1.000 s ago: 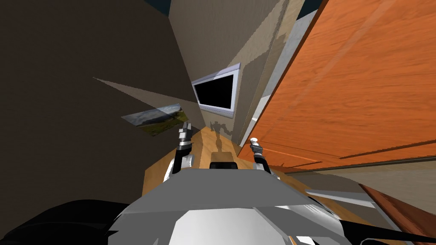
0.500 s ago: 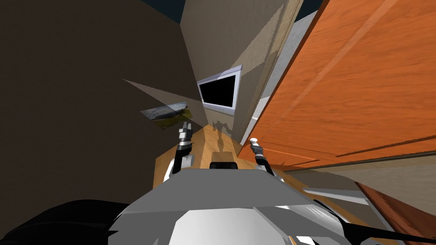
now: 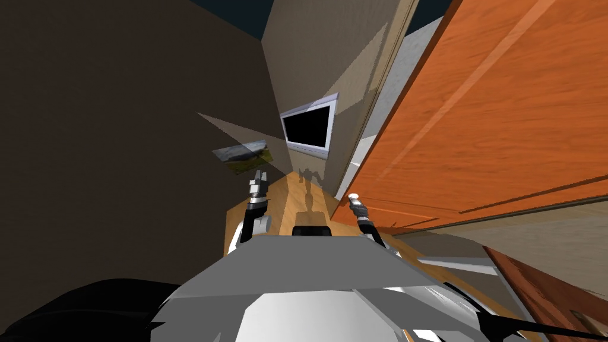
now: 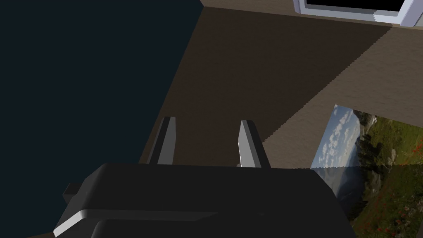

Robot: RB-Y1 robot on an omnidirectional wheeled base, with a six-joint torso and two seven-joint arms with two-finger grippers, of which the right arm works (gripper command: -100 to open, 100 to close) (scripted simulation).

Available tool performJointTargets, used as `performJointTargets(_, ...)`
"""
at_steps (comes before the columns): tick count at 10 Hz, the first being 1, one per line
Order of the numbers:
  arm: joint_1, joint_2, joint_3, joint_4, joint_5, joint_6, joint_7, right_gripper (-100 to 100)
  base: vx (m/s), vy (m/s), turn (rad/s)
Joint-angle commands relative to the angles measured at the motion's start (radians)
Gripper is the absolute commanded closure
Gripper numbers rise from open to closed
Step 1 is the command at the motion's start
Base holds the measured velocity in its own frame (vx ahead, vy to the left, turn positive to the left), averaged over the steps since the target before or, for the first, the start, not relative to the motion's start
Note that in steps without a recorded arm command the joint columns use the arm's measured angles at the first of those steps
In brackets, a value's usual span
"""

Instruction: Pull the door open

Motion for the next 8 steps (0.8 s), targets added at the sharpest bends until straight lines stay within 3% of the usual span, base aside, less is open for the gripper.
performJointTargets(1, 0.018, -0.014, 0.022, -0.014, 0.009, -0.012, -0.018, 100, -0.231, -0.039, 0.084)
performJointTargets(4, 0.041, -0.045, 0.062, -0.025, 0.028, -0.039, -0.059, 100, -0.221, -0.050, 0.094)
performJointTargets(5, 0.037, -0.036, 0.054, -0.023, 0.024, -0.028, -0.046, 100, -0.098, -0.018, 0.024)
performJointTargets(8, 0.060, -0.066, 0.090, -0.015, 0.042, -0.074, -0.087, 100, -0.203, -0.041, 0.124)
